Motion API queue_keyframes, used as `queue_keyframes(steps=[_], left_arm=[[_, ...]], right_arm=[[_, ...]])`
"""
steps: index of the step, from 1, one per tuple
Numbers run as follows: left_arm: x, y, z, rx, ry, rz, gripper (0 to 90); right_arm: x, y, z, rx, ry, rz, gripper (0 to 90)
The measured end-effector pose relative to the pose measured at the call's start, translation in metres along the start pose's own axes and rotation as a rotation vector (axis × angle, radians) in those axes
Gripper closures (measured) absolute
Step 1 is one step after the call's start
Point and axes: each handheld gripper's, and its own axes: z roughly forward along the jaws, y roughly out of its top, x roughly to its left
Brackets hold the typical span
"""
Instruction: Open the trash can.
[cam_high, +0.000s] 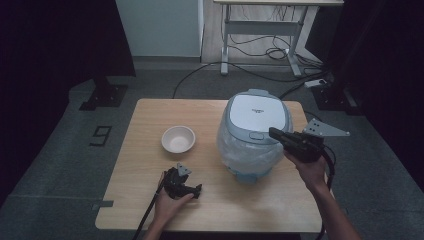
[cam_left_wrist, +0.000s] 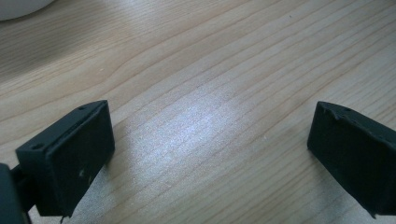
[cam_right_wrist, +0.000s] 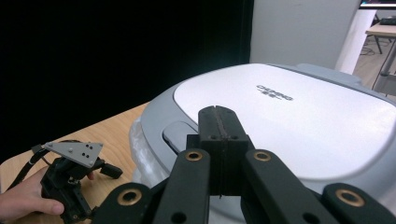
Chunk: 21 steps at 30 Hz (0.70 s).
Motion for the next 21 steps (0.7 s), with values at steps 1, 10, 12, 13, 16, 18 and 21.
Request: queue_keyframes(steps=[1, 10, 12, 13, 16, 18, 21], left_arm=[[0.000, 0.000, 0.000, 0.000, 0.000, 0.000, 0.0], [0.000, 0.000, 0.000, 0.000, 0.000, 0.000, 0.1], [0.000, 0.000, 0.000, 0.000, 0.000, 0.000, 0.0], [0.000, 0.000, 0.000, 0.000, 0.000, 0.000, 0.1], [0.000, 0.000, 0.000, 0.000, 0.000, 0.000, 0.0], [0.000, 0.000, 0.000, 0.000, 0.000, 0.000, 0.1], [0.000, 0.000, 0.000, 0.000, 0.000, 0.000, 0.1]], right_arm=[[0.001, 0.001, 0.002, 0.002, 0.003, -0.002, 90.0], [0.006, 0.008, 0.022, 0.019, 0.028, -0.009, 90.0], [0.006, 0.008, 0.026, 0.025, 0.033, -0.010, 90.0], [0.006, 0.008, 0.028, 0.028, 0.034, -0.009, 90.0], [0.007, 0.007, 0.031, 0.038, 0.041, -0.005, 90.0], [0.008, 0.005, 0.032, 0.040, 0.045, -0.005, 90.0], [0.009, 0.001, 0.033, 0.048, 0.050, -0.004, 90.0]])
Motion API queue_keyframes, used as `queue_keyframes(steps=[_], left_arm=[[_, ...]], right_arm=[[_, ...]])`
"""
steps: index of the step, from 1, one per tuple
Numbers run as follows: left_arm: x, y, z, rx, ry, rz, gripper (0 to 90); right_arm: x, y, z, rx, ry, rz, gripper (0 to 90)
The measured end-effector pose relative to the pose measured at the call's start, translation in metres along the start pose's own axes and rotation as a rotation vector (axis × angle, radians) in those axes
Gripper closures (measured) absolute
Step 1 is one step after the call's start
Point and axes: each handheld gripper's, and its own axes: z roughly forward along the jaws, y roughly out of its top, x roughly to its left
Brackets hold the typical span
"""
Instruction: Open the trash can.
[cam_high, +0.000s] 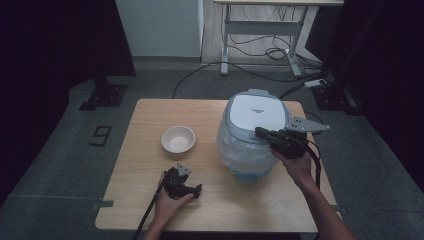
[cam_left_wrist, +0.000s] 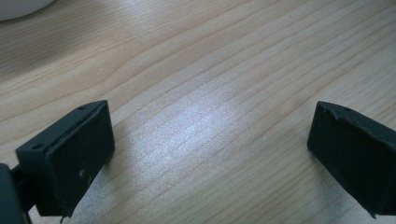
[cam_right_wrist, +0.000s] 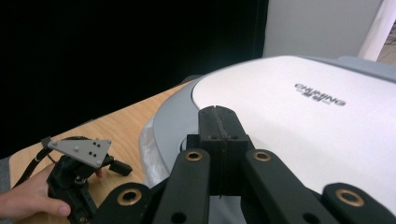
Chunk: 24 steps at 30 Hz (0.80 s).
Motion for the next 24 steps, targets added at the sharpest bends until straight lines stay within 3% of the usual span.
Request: queue_keyframes(steps=[18, 24], left_arm=[[-0.0002, -0.0001, 0.0000, 0.000, 0.001, 0.000, 0.1], [-0.0003, -0.0003, -0.0002, -0.002, 0.001, -0.002, 0.3]], right_arm=[[0.0039, -0.0070, -0.0039, -0.019, 0.012, -0.002, 90.0], [0.0018, -0.0078, -0.0051, -0.025, 0.025, 0.020, 90.0]])
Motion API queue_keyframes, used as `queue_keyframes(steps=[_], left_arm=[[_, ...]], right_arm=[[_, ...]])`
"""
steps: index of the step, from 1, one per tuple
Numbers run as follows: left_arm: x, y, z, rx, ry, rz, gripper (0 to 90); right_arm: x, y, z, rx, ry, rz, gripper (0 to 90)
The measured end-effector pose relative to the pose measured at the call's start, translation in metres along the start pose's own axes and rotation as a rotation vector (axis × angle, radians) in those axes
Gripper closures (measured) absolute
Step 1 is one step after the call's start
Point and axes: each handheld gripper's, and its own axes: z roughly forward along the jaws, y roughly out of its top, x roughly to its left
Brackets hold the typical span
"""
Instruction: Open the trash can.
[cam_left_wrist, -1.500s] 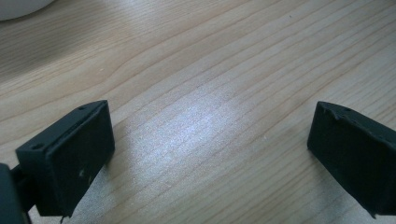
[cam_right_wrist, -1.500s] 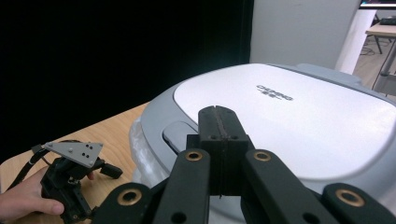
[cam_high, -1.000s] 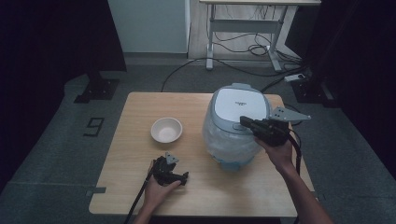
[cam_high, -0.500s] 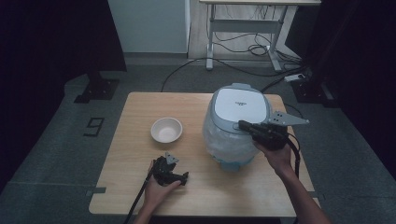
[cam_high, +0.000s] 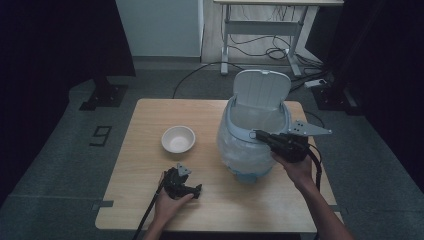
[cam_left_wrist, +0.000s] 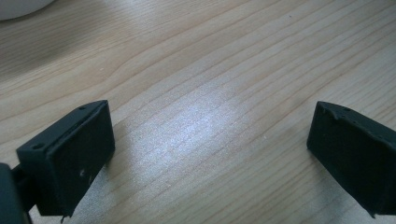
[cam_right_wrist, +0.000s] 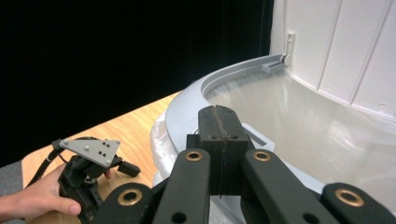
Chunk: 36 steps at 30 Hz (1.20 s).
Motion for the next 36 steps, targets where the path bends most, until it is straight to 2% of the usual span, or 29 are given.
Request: queue_keyframes(steps=[6, 12, 14, 15, 16, 18, 23, 31, 36], left_arm=[[0.000, 0.000, 0.000, 0.000, 0.001, 0.000, 0.3], [0.000, 0.000, 0.000, -0.001, 0.000, 0.000, 0.3], [0.000, 0.000, 0.000, -0.001, 0.001, 0.000, 0.3], [0.000, 0.000, 0.000, 0.000, 0.001, -0.001, 0.3], [0.000, 0.000, 0.000, 0.000, 0.001, -0.001, 0.3], [0.000, 0.000, 0.000, -0.002, 0.001, -0.001, 0.3], [0.000, 0.000, 0.000, -0.003, 0.002, -0.002, 0.4], [0.000, 0.000, 0.000, -0.003, 0.003, -0.003, 0.5], [0.000, 0.000, 0.000, -0.003, 0.003, -0.004, 0.6]], right_arm=[[-0.006, -0.005, -0.011, -0.033, -0.016, 0.012, 90.0], [-0.010, -0.016, -0.043, -0.064, -0.035, 0.011, 85.1], [-0.010, -0.018, -0.047, -0.065, -0.039, 0.010, 83.9], [-0.010, -0.024, -0.059, -0.064, -0.063, -0.008, 80.5], [-0.010, -0.024, -0.059, -0.064, -0.063, -0.008, 80.5], [-0.009, -0.038, -0.071, -0.052, -0.106, -0.023, 71.4], [-0.015, -0.070, -0.078, -0.021, -0.175, -0.012, 54.1], [-0.037, -0.125, -0.074, 0.025, -0.209, 0.113, 45.1], [-0.045, -0.151, -0.066, 0.090, -0.228, 0.140, 42.7]])
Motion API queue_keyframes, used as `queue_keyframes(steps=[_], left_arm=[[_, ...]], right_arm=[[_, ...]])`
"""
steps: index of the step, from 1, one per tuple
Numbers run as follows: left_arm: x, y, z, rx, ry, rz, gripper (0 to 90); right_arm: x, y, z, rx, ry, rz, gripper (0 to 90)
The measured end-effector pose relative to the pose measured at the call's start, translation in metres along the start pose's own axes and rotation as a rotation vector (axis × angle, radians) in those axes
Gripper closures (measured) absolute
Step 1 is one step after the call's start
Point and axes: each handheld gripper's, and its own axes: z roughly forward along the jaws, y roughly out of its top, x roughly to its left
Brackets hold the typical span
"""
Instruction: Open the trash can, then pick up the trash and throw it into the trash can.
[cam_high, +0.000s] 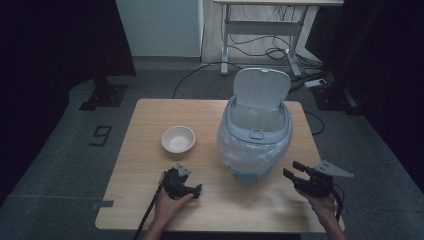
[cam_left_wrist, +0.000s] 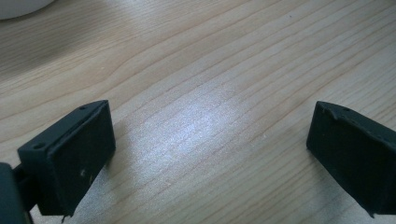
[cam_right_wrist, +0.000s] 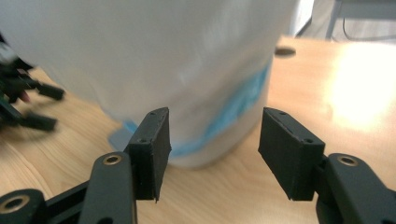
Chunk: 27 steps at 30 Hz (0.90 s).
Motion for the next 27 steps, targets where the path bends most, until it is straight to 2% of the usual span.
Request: queue_keyframes(steps=[5, 11, 16, 20, 25, 27], left_arm=[[0.000, 0.000, 0.000, 0.000, 0.000, 0.000, 0.5], [0.000, 0.000, 0.000, 0.000, 0.000, 0.000, 0.6], [0.001, -0.001, -0.001, -0.009, 0.010, -0.010, 4.3], [-0.002, -0.003, -0.005, -0.038, 0.070, -0.007, 6.8], [0.000, -0.003, -0.020, -0.114, 0.069, -0.036, 10.4], [0.002, -0.003, -0.023, -0.126, 0.067, -0.045, 10.8]], right_arm=[[-0.008, -0.022, 0.009, 0.061, -0.014, 0.032, 42.1], [-0.010, -0.022, 0.009, 0.057, -0.029, 0.032, 41.2], [-0.012, -0.025, 0.008, 0.066, -0.042, 0.025, 40.1], [-0.015, -0.029, 0.008, 0.088, -0.054, 0.027, 40.8], [-0.015, -0.032, 0.010, 0.100, -0.065, 0.023, 40.9], [-0.015, -0.033, 0.010, 0.109, -0.068, 0.017, 40.9]])
